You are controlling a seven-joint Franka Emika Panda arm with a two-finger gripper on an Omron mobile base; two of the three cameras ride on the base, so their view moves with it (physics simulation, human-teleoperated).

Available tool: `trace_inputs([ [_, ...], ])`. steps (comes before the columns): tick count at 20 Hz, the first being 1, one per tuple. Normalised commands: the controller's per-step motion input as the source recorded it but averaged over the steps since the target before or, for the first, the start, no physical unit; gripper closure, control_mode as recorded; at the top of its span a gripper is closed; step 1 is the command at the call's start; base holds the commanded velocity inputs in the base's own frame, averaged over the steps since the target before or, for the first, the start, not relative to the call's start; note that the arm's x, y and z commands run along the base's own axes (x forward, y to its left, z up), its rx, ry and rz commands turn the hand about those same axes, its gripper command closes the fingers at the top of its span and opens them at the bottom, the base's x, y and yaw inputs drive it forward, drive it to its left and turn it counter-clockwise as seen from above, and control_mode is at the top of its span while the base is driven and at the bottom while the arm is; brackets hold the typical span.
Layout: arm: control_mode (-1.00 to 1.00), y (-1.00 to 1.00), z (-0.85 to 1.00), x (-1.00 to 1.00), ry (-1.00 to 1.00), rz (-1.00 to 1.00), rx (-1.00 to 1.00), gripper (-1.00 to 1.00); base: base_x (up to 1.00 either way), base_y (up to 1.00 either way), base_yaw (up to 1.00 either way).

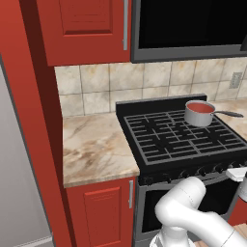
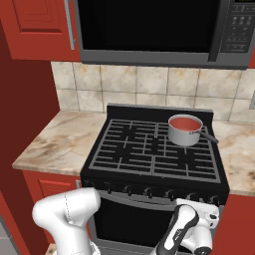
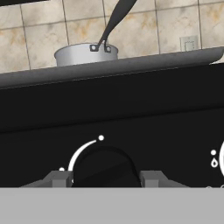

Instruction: Wait until the marinara sauce is simmered to a deep red color and then turn off the stove.

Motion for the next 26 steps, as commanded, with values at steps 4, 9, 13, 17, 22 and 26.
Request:
trace_inputs([
  [4,-1.0,0.0,0.0,0.0,0.0,0.0,0.0,1.0,0.0,0.0,0.0],
  [9,-1.0,0.0,0.0,0.0,0.0,0.0,0.0,1.0,0.0,0.0,0.0],
  [13,-1.0,0.0,0.0,0.0,0.0,0.0,0.0,1.0,0.0,0.0,0.0],
  [17,-1.0,0.0,0.0,0.0,0.0,0.0,0.0,1.0,0.0,0.0,0.0],
  [22,-1.0,0.0,0.0,0.0,0.0,0.0,0.0,1.0,0.0,0.0,0.0],
  [26,-1.0,0.0,0.0,0.0,0.0,0.0,0.0,1.0,0.0,0.0,0.0],
])
